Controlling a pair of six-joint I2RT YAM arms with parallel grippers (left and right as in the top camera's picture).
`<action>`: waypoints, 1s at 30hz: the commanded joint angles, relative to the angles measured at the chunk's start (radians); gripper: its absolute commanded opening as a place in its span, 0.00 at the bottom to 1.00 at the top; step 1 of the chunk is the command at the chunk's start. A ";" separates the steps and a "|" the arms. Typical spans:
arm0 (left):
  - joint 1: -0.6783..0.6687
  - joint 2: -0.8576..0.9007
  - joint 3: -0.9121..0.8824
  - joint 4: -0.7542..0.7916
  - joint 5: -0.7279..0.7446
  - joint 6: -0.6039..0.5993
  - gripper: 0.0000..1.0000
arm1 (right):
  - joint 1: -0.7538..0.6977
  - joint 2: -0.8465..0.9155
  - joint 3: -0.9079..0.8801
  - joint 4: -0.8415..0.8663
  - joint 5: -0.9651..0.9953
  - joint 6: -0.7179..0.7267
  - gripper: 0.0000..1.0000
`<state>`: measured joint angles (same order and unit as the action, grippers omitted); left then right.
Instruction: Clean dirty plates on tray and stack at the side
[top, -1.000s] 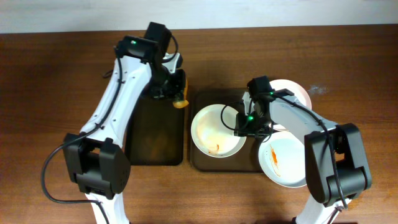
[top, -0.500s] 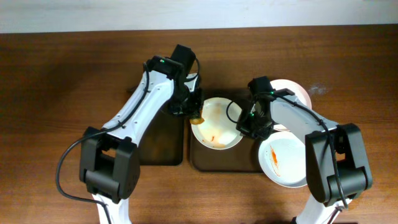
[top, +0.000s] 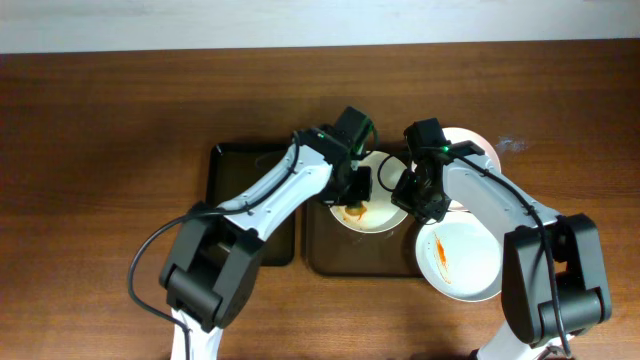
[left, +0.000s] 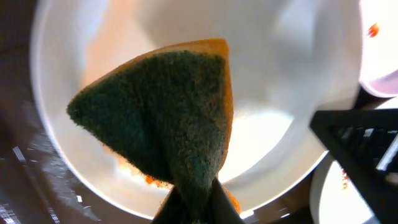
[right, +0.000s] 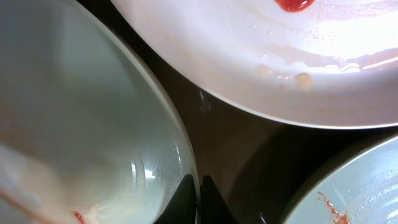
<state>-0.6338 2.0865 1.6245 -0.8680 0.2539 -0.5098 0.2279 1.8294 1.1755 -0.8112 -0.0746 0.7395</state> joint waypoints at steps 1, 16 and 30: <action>-0.038 0.038 -0.010 -0.004 0.030 -0.027 0.00 | -0.005 -0.016 -0.009 -0.004 0.030 0.017 0.04; -0.071 0.141 0.000 0.064 -0.470 -0.050 0.00 | -0.005 -0.010 -0.009 -0.007 -0.003 -0.002 0.04; 0.095 0.070 0.445 -0.314 -0.242 0.045 0.00 | -0.005 0.010 -0.011 0.061 -0.062 -0.192 0.34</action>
<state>-0.5644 2.2139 2.0174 -1.1446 -0.1284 -0.5320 0.2268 1.8320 1.1736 -0.7757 -0.0994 0.6434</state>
